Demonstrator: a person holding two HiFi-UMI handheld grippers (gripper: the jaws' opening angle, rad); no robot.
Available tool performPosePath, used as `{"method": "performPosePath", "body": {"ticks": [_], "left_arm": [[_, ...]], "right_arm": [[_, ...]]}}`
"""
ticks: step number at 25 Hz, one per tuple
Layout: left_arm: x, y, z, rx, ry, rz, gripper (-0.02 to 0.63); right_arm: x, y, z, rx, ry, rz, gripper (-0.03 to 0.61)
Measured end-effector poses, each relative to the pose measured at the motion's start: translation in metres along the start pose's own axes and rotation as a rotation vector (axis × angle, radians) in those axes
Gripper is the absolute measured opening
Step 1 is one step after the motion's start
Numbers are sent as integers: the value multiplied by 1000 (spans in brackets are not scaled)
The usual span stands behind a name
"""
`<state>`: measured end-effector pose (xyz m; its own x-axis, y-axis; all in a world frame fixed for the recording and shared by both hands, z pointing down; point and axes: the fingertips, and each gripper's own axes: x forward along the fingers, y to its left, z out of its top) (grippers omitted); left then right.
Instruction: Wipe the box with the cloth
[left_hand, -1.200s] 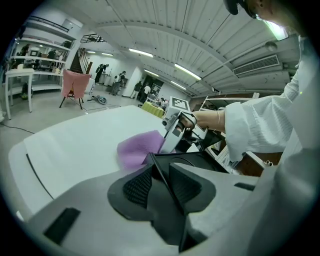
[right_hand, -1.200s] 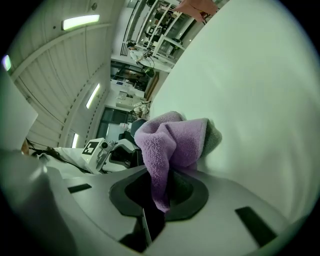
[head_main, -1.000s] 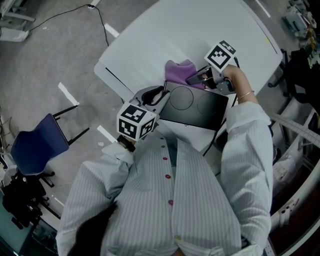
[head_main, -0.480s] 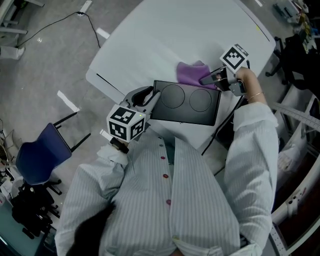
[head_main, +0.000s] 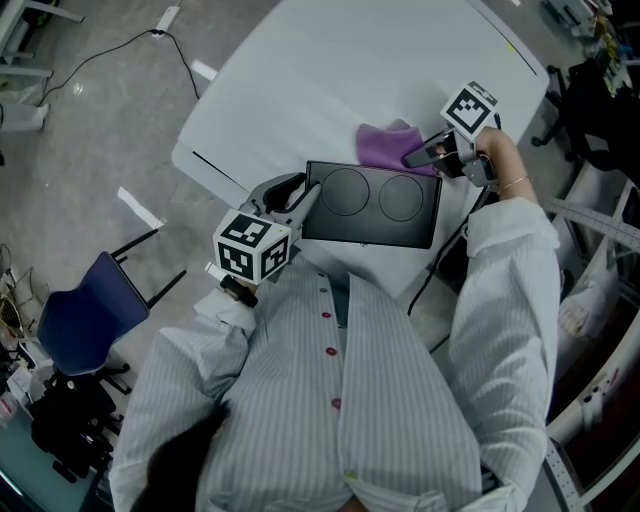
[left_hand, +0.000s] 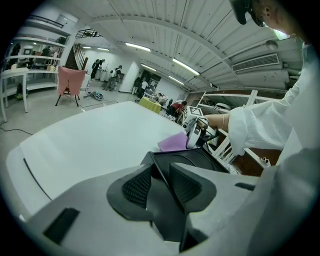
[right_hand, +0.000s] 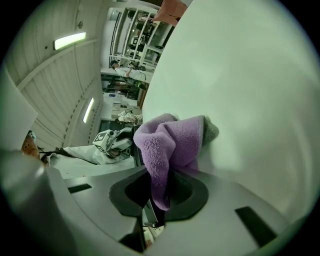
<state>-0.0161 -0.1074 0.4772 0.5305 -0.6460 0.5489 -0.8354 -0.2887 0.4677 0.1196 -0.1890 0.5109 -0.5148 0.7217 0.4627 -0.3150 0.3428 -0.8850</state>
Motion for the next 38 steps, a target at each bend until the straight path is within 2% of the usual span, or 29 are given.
{"method": "performPosePath", "body": {"ticks": [3,6,8,11,17,22,25,28,32,38], "left_arm": [[-1,1,-1,-2,0,-5,100],[-1,2,0,-1,0,-9,101],[-1,2,0,-2,1,-12,101],[-1,3,0,0,1,-14,101],[0,3,-1,2,1,-22,103],[-2,4,-1,2,-7,-27,104],[-2,3,0,6,-7,-32,106],[-2,4,0,9,-6,-38,106],[-4,6,0,10,-10,-53,109],[-4,6,0,15,-13,-76,112]], "right_arm": [[1,9,-3,-8,-21,84,49],[-10,-3,-13,48,-53,30,49],[-17,-7,-18,67,-95,25,49],[-25,-2,-19,65,-201,98,49],[-48,-10,-35,130,-531,143,49],[-59,-16,-50,174,-892,180,49],[-61,-22,-65,247,-1117,195,49],[-53,-21,-84,297,-1267,218,49],[-34,-13,-106,330,-1364,169,49],[-11,0,-135,358,-1396,111,49]]}}
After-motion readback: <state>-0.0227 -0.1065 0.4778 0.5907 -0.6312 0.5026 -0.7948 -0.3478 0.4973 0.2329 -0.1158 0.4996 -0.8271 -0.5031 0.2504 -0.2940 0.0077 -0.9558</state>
